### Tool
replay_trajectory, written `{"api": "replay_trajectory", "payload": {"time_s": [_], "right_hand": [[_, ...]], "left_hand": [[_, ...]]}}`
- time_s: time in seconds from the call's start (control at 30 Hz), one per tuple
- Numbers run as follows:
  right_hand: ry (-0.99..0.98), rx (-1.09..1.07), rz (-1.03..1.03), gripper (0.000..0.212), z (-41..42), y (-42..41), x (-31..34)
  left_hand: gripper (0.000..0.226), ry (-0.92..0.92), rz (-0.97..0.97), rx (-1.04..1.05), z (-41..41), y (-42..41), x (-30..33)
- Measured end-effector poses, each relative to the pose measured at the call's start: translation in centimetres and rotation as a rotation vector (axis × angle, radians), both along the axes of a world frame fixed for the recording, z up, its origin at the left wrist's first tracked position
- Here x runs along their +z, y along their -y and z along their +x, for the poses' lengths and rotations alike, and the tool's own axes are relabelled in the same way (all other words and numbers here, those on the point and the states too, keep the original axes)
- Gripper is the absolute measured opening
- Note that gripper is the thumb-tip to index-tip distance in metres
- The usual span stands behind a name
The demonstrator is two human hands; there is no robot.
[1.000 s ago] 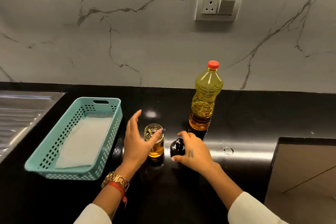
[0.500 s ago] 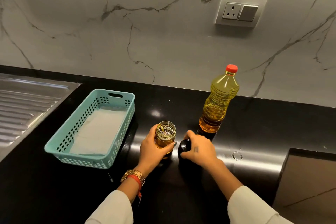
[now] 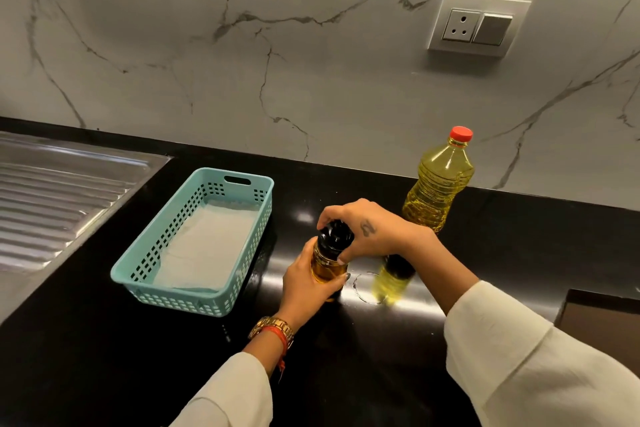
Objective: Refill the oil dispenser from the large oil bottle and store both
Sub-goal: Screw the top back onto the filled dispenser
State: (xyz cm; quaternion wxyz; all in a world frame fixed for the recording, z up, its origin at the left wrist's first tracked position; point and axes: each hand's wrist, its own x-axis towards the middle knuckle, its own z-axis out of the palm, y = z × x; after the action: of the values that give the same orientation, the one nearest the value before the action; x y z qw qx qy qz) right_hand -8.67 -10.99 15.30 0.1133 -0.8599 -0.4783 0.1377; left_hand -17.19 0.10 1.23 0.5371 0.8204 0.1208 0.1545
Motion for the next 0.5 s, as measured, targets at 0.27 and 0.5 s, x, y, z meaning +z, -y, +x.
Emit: {"api": "replay_trajectory", "payload": {"time_s": [0.27, 0.5], "right_hand": [[-0.003, -0.014, -0.074, 0.057, 0.2, -1.0, -0.7], [0.166, -0.081, -0.095, 0.061, -0.3, -1.2, -1.4]], "left_hand": [[0.073, -0.002, 0.006, -0.011, 0.2, -0.2, -0.6], [0.069, -0.017, 0.008, -0.021, 0.2, -0.3, -0.7]]}}
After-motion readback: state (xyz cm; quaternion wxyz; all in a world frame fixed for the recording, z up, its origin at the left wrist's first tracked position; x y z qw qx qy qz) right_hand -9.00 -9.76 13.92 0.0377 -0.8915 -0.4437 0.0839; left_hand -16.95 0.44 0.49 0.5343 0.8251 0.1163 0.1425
